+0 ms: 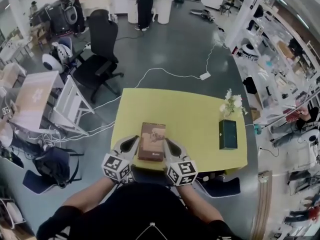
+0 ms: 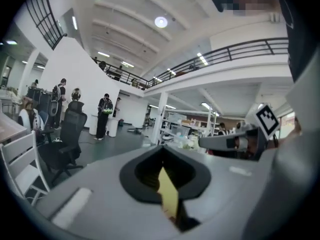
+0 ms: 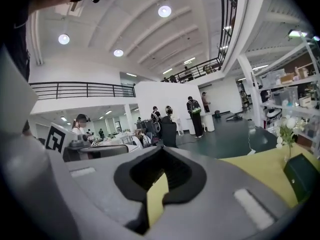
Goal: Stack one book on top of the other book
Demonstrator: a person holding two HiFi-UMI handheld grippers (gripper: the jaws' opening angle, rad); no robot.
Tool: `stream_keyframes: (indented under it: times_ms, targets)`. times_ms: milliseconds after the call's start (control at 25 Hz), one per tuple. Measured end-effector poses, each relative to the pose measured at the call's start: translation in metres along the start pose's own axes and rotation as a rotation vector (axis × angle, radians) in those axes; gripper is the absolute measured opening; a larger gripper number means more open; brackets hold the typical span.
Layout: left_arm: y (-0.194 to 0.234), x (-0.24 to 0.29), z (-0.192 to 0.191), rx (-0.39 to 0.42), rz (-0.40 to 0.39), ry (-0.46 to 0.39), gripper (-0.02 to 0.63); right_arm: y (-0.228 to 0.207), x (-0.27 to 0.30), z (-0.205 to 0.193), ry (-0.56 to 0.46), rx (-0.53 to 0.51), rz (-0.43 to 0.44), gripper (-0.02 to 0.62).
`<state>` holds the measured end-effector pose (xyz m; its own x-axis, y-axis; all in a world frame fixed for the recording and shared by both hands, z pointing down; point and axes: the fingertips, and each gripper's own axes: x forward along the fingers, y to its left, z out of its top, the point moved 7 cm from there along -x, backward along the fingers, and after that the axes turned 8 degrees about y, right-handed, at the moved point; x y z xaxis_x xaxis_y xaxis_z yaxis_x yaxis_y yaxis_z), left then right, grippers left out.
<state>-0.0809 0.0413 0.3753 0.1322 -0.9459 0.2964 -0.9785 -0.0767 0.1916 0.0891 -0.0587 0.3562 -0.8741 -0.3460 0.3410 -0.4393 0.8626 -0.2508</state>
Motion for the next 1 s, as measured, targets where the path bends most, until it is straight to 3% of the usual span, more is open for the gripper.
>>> stream_keyframes:
  times_ms: [360, 1000]
  targets:
    - [-0.015, -0.004, 0.007, -0.006, -0.063, -0.013, 0.006, 0.012, -0.018, 0.004, -0.005, -0.028, -0.022, 0.003]
    - [-0.013, 0.003, 0.021, 0.042, -0.097, -0.037, 0.006, 0.015, -0.010, 0.014, -0.008, -0.052, -0.054, 0.002]
